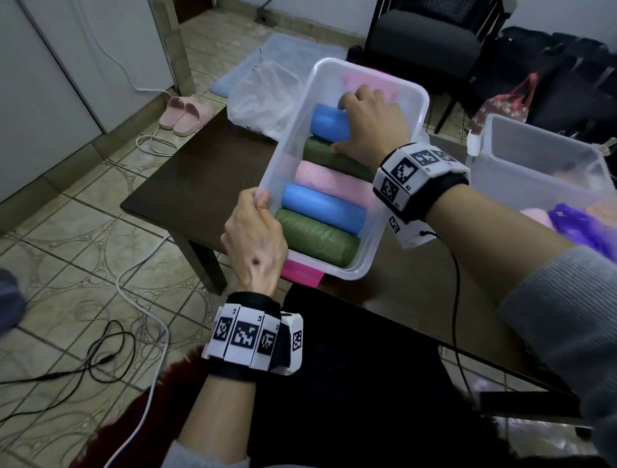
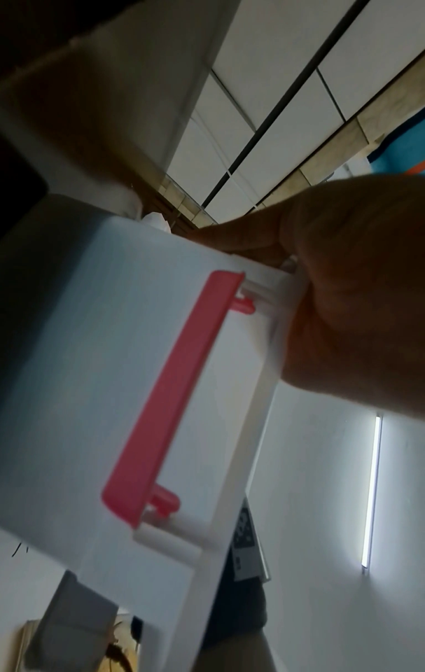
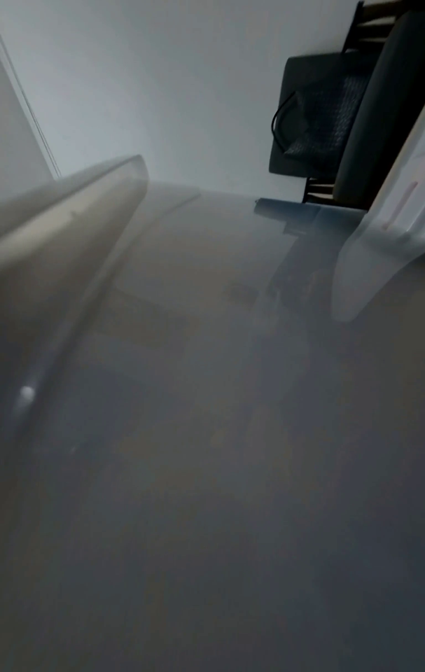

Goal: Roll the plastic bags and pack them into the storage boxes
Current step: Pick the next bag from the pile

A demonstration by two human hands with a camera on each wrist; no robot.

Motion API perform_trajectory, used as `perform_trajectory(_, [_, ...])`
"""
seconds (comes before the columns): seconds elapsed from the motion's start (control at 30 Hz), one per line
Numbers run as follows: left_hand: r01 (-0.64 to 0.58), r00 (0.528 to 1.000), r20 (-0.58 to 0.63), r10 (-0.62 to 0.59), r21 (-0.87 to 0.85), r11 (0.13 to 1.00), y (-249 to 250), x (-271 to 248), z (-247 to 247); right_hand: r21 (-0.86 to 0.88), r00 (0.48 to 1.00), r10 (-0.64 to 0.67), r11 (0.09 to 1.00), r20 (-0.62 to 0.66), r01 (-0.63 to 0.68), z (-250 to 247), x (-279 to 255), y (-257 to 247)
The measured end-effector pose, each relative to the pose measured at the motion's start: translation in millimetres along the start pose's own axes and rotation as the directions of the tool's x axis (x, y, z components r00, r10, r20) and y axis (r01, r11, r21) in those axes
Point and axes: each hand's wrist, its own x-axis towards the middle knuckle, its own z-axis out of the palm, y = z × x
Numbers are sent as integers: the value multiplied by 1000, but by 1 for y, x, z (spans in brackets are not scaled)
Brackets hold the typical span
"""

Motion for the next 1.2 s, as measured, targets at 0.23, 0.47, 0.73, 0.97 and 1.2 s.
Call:
perform_trajectory(0.23, [-8, 1000, -21, 8, -26, 1000, -2, -1, 2, 93, 999, 5, 996, 54, -11, 3, -5, 1])
perform_trajectory(0.47, [23, 1000, -15, -23, -11, 1000, 4, 1, 2, 220, 926, -67, 962, -372, 159, 9, -18, 4])
perform_trajectory(0.73, [70, 996, 49, -73, 65, 995, 23, 8, 2, 890, 817, 572, 331, 76, -314, 29, -59, 9])
perform_trajectory(0.97, [102, 988, 101, -119, 160, 982, 28, 20, 1, 907, 748, 594, 72, 296, -416, 54, -55, 11])
perform_trajectory(1.2, [103, 982, 133, -136, 228, 968, 28, 24, -1, 887, 773, 541, 100, 331, -450, 55, -60, 14])
